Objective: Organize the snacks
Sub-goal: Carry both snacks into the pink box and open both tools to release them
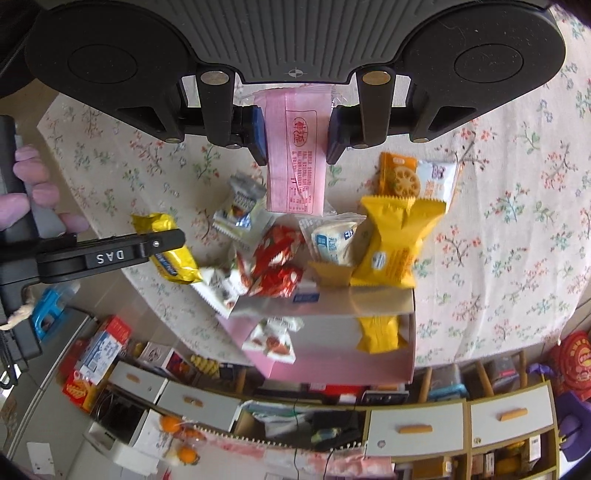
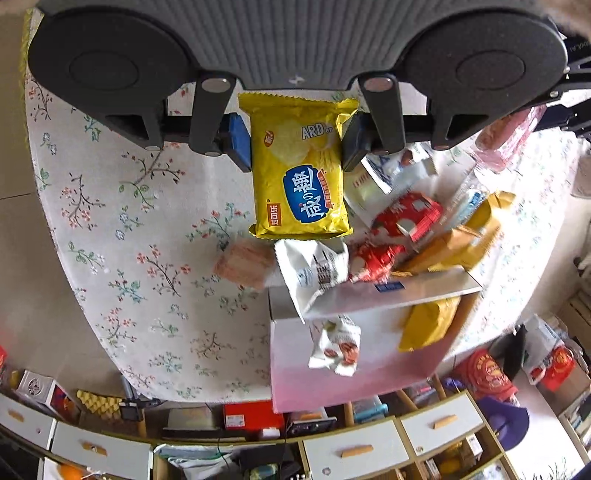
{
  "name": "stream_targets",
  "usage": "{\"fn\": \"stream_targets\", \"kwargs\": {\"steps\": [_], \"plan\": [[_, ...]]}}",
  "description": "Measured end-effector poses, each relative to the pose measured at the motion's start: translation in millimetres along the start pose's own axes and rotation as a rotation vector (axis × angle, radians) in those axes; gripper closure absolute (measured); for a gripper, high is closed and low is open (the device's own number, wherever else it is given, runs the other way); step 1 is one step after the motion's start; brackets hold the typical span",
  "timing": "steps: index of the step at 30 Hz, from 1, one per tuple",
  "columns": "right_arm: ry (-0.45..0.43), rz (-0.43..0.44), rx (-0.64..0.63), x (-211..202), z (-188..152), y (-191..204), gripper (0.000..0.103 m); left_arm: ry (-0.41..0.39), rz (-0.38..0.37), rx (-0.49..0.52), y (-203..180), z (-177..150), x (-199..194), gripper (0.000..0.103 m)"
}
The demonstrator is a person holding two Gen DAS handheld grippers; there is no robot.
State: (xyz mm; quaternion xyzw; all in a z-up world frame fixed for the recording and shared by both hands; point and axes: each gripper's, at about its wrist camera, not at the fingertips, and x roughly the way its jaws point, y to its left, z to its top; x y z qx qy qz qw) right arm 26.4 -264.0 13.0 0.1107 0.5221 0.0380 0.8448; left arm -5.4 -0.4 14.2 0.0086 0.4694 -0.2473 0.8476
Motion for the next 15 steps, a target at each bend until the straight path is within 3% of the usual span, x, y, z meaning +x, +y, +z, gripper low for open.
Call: {"fn": "stream_targets", "kwargs": {"steps": [15], "plan": [[-0.108,0.079,-0.016,5,38,29,0.056,-0.098,0.023,-0.116,31,41,11,0.074]]}}
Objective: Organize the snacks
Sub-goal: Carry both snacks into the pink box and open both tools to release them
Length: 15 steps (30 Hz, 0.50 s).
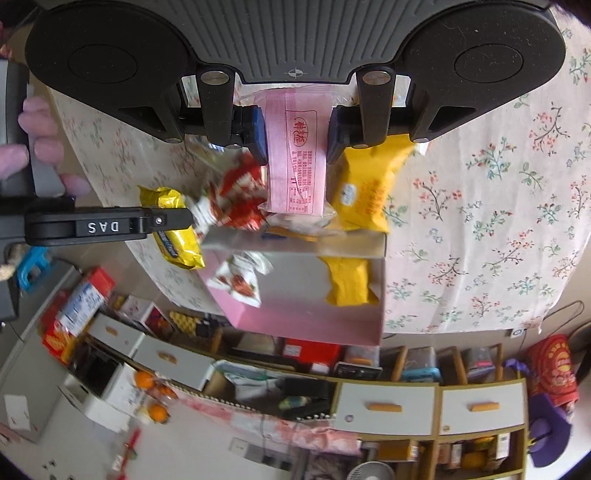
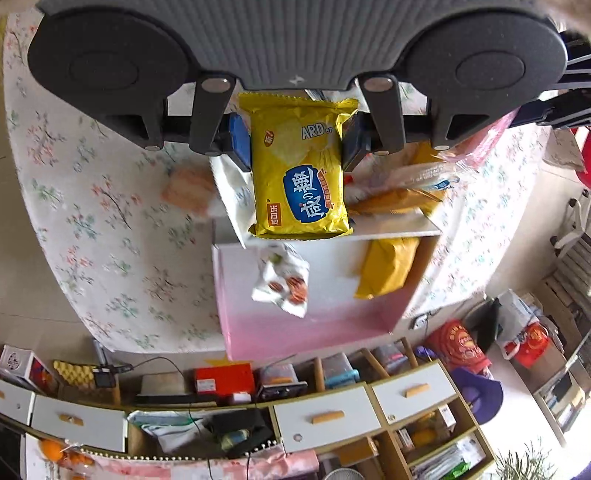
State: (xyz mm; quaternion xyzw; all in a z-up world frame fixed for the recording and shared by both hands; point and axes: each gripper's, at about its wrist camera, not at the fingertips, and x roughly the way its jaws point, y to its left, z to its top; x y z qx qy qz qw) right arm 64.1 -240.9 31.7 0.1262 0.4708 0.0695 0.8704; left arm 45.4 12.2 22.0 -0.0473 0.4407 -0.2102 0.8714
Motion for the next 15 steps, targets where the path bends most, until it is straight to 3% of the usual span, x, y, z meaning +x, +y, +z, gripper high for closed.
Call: {"fn": "stream_targets", "kwargs": {"steps": [5,15], "plan": [[-0.018,0.028,0.025,9,11,3,0.056,-0.001,-0.031,-0.053,6,9,5,0.074],[-0.020,0.037,0.050,18,20,1,0.056,-0.041,-0.063,0.024,1,2,-30,0.074]]}}
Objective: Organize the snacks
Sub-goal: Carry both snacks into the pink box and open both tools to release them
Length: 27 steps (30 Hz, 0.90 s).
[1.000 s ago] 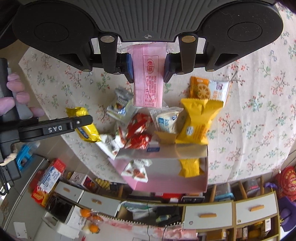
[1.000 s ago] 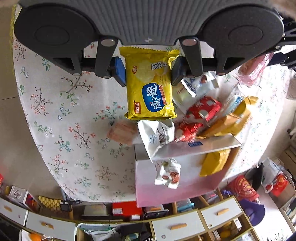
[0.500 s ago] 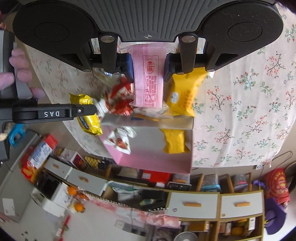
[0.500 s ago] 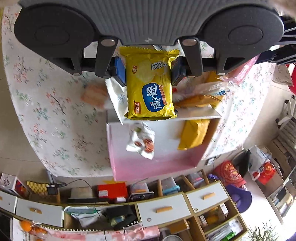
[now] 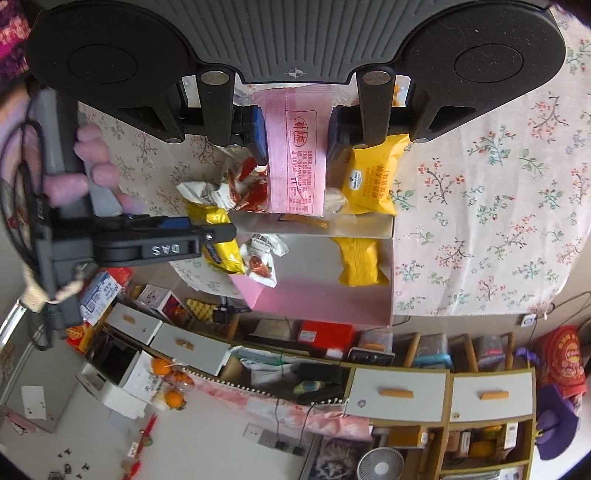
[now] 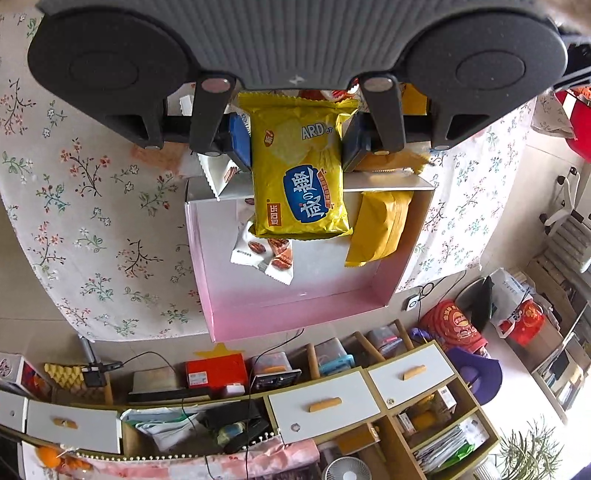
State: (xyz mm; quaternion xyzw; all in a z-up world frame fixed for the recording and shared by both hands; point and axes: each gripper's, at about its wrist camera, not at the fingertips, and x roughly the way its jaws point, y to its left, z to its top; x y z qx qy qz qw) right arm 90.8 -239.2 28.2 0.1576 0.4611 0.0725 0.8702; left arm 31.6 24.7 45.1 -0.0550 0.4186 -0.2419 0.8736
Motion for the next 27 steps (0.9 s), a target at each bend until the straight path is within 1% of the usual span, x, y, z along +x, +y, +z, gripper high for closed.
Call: {"fn": "stream_targets", "kwargs": {"steps": [5,8,12,16,20,25,27], "plan": [[-0.013,0.014,0.005,-3,4,2,0.056,-0.051,-0.024,-0.004,-1,6,-21,0.074],[-0.033,0.026,0.018,-5,8,4,0.055,-0.066,-0.025,-0.006,-1,16,-19,0.074],[-0.042,0.040,0.044,-1,19,3,0.055,-0.061,-0.004,-0.013,-2,34,3,0.074],[-0.056,0.017,0.035,6,32,2,0.055,-0.058,0.026,-0.004,-1,50,30,0.074],[-0.067,-0.014,0.044,15,43,-9,0.055,-0.056,0.013,-0.023,2,64,62,0.074],[-0.090,-0.032,0.058,26,64,-22,0.055,-0.048,0.028,-0.024,4,79,104,0.074],[-0.086,-0.037,0.046,34,71,-24,0.055,-0.047,0.037,-0.018,4,84,120,0.074]]}}
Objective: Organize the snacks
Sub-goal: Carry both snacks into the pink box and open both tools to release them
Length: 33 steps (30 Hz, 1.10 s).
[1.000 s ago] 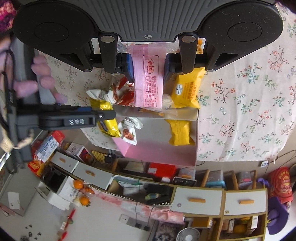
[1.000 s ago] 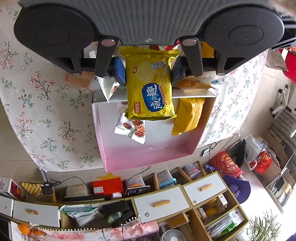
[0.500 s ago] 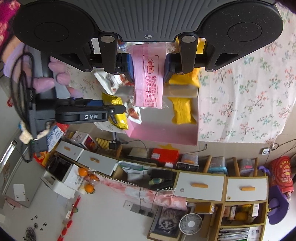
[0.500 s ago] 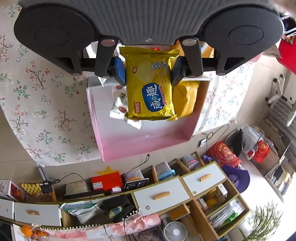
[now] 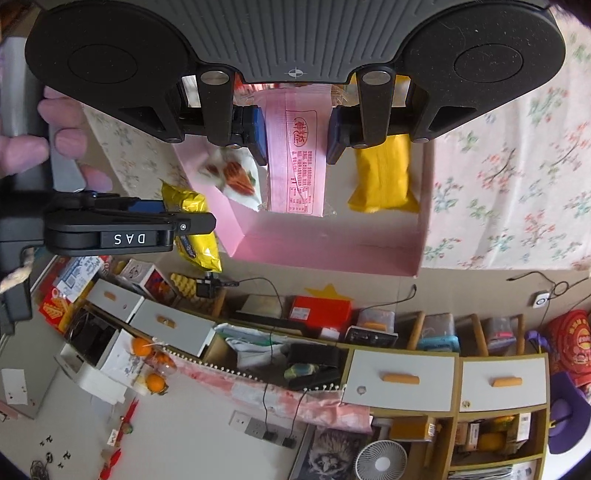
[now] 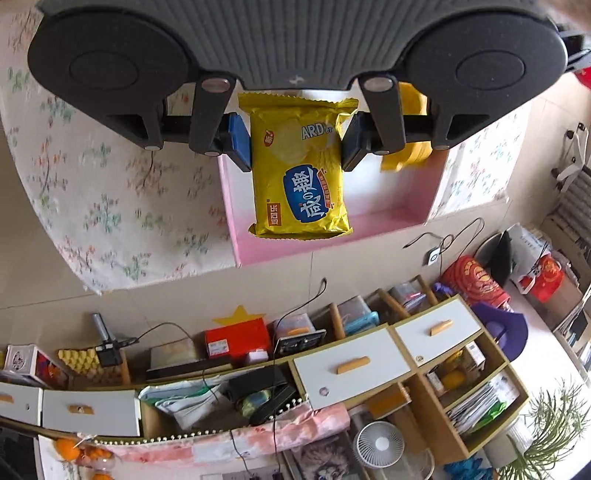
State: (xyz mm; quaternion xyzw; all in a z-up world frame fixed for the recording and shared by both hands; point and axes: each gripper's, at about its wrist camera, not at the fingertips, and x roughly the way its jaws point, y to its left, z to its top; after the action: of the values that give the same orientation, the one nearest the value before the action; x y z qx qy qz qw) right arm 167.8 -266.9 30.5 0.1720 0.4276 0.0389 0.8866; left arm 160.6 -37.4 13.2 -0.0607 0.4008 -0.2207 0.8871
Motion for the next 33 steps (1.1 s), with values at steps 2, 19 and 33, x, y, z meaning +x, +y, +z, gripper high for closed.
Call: {"fn": "stream_targets", "kwargs": {"steps": [2,19,33], "plan": [[0.012,-0.011,-0.013,11,5,1,0.055,0.001,0.010,0.004,-1,4,15,0.074],[0.083,-0.018,-0.060,56,18,1,0.058,0.032,0.128,0.041,0,19,90,0.073],[0.070,-0.020,-0.041,44,21,2,0.032,0.032,0.151,0.088,-13,16,79,0.040]]}}
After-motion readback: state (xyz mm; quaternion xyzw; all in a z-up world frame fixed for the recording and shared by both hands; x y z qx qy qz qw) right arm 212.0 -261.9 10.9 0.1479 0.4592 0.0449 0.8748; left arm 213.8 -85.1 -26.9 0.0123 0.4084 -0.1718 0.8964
